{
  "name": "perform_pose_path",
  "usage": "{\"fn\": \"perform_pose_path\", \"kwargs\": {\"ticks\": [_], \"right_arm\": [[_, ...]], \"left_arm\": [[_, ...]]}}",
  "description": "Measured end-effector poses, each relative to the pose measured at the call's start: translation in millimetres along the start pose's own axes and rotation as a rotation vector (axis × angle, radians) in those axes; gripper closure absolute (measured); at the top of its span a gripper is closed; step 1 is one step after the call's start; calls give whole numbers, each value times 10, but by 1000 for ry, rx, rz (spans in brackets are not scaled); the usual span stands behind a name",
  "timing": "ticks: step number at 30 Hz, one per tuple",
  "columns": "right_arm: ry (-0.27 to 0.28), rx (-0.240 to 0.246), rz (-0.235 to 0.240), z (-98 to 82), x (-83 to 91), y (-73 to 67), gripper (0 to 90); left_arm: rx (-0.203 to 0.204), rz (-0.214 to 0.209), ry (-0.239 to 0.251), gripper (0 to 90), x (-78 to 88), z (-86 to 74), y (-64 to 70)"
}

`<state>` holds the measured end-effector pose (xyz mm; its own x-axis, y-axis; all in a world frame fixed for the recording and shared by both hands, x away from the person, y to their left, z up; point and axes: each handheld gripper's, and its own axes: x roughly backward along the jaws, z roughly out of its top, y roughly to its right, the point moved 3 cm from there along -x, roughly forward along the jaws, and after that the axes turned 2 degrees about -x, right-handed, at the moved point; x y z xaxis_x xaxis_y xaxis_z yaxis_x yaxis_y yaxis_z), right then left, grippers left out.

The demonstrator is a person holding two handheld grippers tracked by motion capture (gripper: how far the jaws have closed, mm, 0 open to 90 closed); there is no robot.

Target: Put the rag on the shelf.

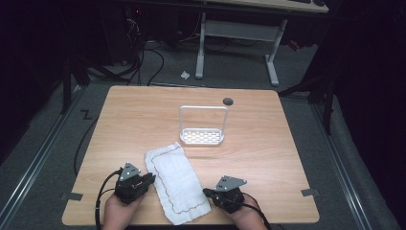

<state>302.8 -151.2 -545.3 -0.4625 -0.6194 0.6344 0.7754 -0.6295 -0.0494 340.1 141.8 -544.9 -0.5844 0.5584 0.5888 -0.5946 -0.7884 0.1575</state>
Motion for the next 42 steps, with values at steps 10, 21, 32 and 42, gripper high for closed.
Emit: {"fn": "perform_pose_path", "kwargs": {"ticks": [10, 21, 32, 42], "right_arm": [[-7, -18, -65, 510, -491, 350, 900], [-72, -23, -58, 762, -999, 428, 900], [-54, -37, -77, 293, -467, 377, 900], [-16, -94, -74, -179, 41, 274, 876]], "left_arm": [[-4, -16, -15, 692, -93, 23, 49], [-22, -35, -63, 690, -163, -19, 93], [-58, -169, -80, 699, -293, -19, 509], [-143, -260, -103, 652, -357, -19, 756]]}}
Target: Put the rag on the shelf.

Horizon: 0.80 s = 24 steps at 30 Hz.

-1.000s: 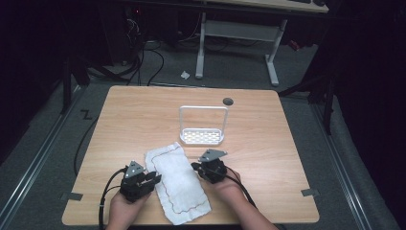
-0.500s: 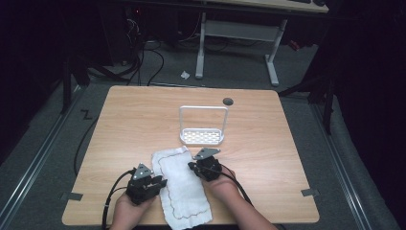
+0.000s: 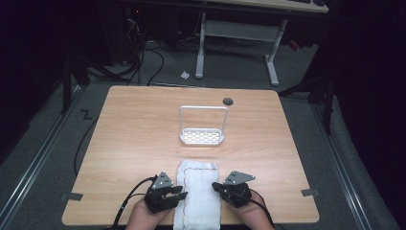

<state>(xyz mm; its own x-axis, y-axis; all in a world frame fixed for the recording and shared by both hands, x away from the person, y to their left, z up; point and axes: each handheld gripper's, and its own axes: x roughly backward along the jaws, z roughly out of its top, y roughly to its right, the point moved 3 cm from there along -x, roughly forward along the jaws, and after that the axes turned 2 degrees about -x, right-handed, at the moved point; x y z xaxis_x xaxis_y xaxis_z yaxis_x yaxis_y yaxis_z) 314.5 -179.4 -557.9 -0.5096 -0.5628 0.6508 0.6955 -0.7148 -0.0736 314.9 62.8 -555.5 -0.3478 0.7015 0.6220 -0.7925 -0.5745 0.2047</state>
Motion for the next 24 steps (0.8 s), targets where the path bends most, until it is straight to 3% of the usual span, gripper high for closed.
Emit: {"fn": "perform_pose_path", "kwargs": {"ticks": [3, 4, 6, 7, 8, 10, 12, 16, 18, 20, 24], "right_arm": [[-10, -3, 10, 15, -11, 9, 871], [-10, 5, 12, 17, -13, 12, 871], [-12, 20, 13, 18, -12, 11, 869], [-10, 21, 17, 18, -14, 15, 865], [-10, 21, 17, 18, -14, 15, 865], [-9, 0, 45, 15, -13, 29, 828], [-7, 13, 45, 15, -15, 25, 825], [-9, 25, 46, 15, -12, 16, 801], [-8, 26, 45, 14, -13, 14, 801], [-11, 31, 46, 16, -13, 13, 801], [-9, 24, 50, 16, -13, 17, 792]], "left_arm": [[7, 65, 17, 588, 49, 38, -100], [34, 109, 49, 568, 92, 78, -231], [93, 133, 83, 552, 97, 127, -351], [93, 133, 83, 558, 97, 127, -351], [118, 148, 77, 558, 81, 155, -403], [110, 182, 78, 561, -13, 241, -477], [90, 199, 77, 565, -90, 307, -496], [90, 192, 55, 559, -246, 435, -518], [88, 193, 49, 566, -273, 449, -518], [79, 231, 11, 598, -355, 473, -523], [79, 232, 2, 654, -375, 470, -520]]}}
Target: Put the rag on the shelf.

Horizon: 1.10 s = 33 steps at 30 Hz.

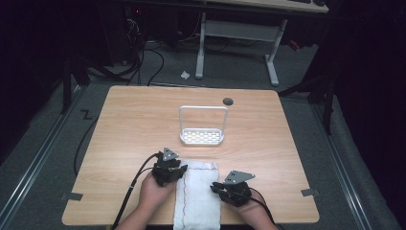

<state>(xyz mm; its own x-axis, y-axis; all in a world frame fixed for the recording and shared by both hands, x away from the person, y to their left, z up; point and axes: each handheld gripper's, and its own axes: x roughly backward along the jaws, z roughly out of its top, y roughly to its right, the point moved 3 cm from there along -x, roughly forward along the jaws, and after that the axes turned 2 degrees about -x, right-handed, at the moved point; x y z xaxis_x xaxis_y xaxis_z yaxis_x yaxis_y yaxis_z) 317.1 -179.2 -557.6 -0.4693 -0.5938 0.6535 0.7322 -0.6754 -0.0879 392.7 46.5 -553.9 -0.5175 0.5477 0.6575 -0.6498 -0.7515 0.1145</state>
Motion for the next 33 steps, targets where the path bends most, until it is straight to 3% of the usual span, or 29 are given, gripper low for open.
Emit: {"fn": "perform_pose_path", "kwargs": {"ticks": [1, 3, 8, 10, 11, 13, 16, 17, 18, 27, 29, 30, 33], "right_arm": [[2, -17, 15, 0, 1, 2, 755], [3, -23, 25, 3, 4, -4, 720], [46, -68, -22, 57, 21, 42, 636], [67, -107, -64, 112, 7, 121, 608], [70, -140, -117, 185, -42, 223, 592], [72, -175, -156, 247, -94, 315, 589], [69, -210, -168, 304, -148, 397, 621], [46, -219, -171, 334, -212, 443, 690], [24, -224, -173, 334, -248, 455, 690], [41, -234, -184, 282, -295, 363, 779], [41, -236, -185, 282, -295, 352, 791], [43, -231, -185, 279, -297, 325, 839], [25, -223, -184, 289, -290, 294, 855]], "left_arm": [[19, -3, 10, 664, -6, -1, -6], [16, -9, 16, 703, -11, -9, -4], [47, -52, 60, 801, -25, -56, -6], [60, -64, 58, 804, -22, -59, -18], [69, -74, 57, 812, -22, -61, -25], [71, -78, 56, 816, -21, -63, -27], [70, -76, 57, 819, -22, -62, -25], [70, -78, 55, 819, -20, -64, -26], [68, -75, 57, 818, -19, -65, -23], [75, -84, 58, 819, -3, -84, -16], [66, -81, 54, 829, 3, -87, -8], [45, -67, 56, 834, 7, -90, 15], [44, -59, 58, 839, 14, -97, 33]]}}
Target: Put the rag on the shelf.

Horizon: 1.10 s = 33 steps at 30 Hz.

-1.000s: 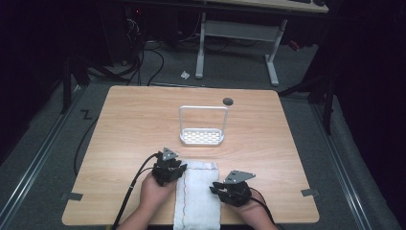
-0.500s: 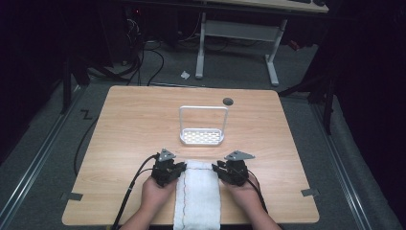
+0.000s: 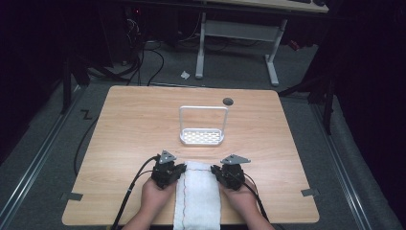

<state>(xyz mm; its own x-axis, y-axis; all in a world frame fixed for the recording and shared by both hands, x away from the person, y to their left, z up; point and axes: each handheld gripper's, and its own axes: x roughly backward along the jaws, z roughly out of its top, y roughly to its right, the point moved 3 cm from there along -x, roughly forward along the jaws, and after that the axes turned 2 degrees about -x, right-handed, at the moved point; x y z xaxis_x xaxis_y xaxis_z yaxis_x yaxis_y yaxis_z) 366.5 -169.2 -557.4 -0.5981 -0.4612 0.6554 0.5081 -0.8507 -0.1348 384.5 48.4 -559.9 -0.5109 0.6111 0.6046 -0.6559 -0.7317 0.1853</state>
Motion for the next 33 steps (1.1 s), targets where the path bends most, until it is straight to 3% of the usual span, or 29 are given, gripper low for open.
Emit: {"fn": "perform_pose_path", "kwargs": {"ticks": [4, 5, 7, 8, 10, 14, 17, 21, 23, 25, 26, 33], "right_arm": [[25, 26, -10, -25, 45, -38, 860], [55, 39, -16, -38, 111, -84, 859], [83, 55, -24, -43, 158, -113, 859], [142, 83, -51, -50, 246, -176, 859], [183, 95, -81, -62, 293, -237, 859], [248, 121, -140, -1, 306, -280, 859], [257, 120, -144, 32, 293, -278, 859], [311, 144, -154, 145, 352, -295, 859], [337, 146, -150, 196, 403, -302, 858], [358, 144, -147, 233, 439, -307, 858], [383, 140, -153, 293, 494, -306, 858], [472, 116, -160, 530, 660, -271, 858]], "left_arm": [[-32, 35, 20, 844, 64, -39, 72], [-55, 53, 90, 844, 157, -55, 129], [-42, 55, 117, 845, 199, -58, 151], [-33, 72, 163, 845, 259, -60, 201], [-36, 108, 197, 845, 289, -48, 261], [-12, 161, 233, 845, 269, -2, 319], [-6, 166, 232, 845, 245, 27, 332], [-38, 184, 260, 844, 270, 144, 382], [-40, 175, 308, 842, 332, 241, 426], [-41, 179, 322, 842, 357, 265, 434], [-46, 192, 359, 842, 433, 341, 448], [-45, 197, 423, 842, 567, 574, 456]]}}
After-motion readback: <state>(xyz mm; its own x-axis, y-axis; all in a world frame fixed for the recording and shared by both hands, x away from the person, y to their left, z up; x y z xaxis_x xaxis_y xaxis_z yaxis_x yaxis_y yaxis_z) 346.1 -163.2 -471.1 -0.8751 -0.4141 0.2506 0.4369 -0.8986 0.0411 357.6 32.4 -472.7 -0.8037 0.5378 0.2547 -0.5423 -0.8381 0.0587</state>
